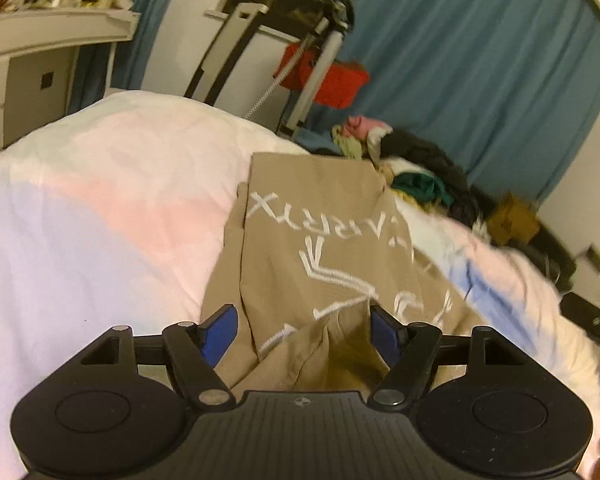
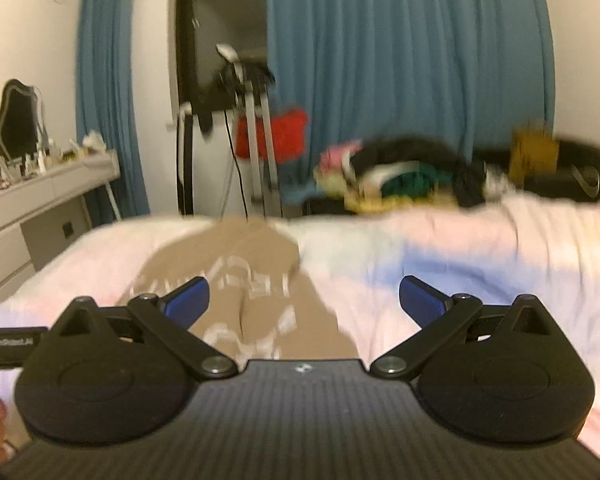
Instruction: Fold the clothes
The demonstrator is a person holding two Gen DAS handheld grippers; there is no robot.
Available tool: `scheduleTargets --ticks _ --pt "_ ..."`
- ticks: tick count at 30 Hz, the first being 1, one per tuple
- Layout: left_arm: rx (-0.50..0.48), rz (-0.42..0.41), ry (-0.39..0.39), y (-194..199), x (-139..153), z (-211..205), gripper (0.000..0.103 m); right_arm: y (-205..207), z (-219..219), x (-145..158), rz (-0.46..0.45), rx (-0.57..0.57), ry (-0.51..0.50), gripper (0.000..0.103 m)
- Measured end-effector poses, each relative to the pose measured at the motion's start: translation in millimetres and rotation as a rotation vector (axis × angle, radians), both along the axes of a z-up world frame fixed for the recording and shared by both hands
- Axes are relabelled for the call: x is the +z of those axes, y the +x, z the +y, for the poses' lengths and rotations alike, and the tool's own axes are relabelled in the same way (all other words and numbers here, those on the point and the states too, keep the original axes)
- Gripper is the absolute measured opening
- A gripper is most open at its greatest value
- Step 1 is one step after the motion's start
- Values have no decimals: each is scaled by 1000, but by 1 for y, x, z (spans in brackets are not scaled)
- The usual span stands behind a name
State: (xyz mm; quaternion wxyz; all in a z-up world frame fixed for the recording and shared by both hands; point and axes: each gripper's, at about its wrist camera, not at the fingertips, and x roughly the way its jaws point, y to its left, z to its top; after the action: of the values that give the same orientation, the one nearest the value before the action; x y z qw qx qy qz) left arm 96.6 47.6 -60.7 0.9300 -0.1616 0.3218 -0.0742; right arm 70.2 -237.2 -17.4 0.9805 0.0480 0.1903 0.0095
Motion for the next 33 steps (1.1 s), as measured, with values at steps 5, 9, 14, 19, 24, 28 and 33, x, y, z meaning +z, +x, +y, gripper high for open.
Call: scheduleTargets --ticks 5,9,14,19,24,28,33 --pt "-33 34 95 6 -13 -16 73 -13 -6 -10 131 122 -16 103" --pt "-43 45 163 20 -21 -31 73 -18 32 -40 271 272 -229 103" --pt "44 16 216 22 -23 -30 73 -18 81 -64 281 333 -384 103" --pt "181 -8 167 12 -14 -7 73 -9 81 -74 297 219 -425 103" --pt "238 -69 127 -9 2 6 73 -8 47 -56 201 32 -303 103" --pt "225 -132 138 -36 19 5 72 -15 18 -39 102 -88 -120 103" --pt "201 -66 245 -53 22 -5 71 -16 0 -37 84 -209 -75 103"
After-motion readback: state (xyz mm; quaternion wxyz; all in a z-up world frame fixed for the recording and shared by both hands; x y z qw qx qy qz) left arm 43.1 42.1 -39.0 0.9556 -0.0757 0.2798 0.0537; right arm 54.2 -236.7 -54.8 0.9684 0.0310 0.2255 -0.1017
